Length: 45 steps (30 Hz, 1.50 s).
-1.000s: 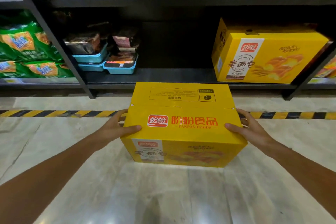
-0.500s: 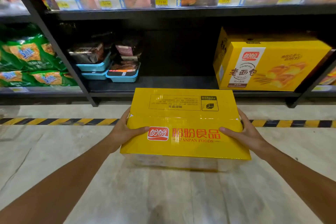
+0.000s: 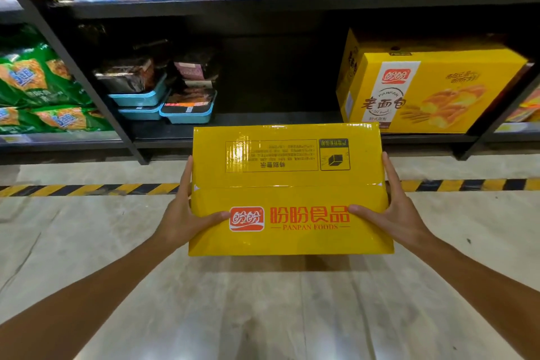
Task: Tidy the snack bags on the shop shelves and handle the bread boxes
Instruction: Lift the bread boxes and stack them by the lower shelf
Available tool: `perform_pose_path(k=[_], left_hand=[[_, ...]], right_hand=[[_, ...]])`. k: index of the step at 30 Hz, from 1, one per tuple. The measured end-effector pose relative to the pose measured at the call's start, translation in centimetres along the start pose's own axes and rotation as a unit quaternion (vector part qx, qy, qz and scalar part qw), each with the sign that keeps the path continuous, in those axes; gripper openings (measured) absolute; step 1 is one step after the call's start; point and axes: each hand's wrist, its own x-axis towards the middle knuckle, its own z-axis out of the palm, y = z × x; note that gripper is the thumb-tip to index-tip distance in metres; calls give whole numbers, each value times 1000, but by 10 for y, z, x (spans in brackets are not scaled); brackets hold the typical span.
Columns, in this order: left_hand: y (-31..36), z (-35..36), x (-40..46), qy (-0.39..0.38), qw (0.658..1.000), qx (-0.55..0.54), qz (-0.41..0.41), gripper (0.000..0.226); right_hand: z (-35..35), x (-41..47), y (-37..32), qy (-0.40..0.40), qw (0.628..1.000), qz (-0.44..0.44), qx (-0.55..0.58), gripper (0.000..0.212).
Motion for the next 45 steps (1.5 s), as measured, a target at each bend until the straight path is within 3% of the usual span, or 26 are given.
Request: perform_pose_path(k=[6,12,18,22,28,34,39,43,45], left_hand=[[-2,4,-15,7,1000,9,10,144],[-1,7,-19,19,1000,11,14,130],[-1,3,-16,8,1000,-2,7,139],[4,2,-2,18,1000,-4,-18,133],[14,-6,25,-53,994,-5,-94,128],[13,0,36,-77,986,-35,-143,122],[11,1,34,-91,984,-27,-150,129],[1,3,11,-93,985,-31,-139,160],[-8,5,-4,-99,989,-39,-101,150]], right_hand=[[0,-13,4,6,1000,-17,-26,129],[-1,-15,3,-2,999,-26,-38,130],[4,-13,3,17,998,-25,-56,123],[-1,0,0,18,998,-8,-56,120],[-8,20,7,3,999,41,-19,119],[-4,38,8,0,996,91,-11,93],[-7,35,6,-25,994,108,-3,96],[-8,8,7,-36,995,92,7,104],[-9,-9,16,-46,996,80,-6,112]])
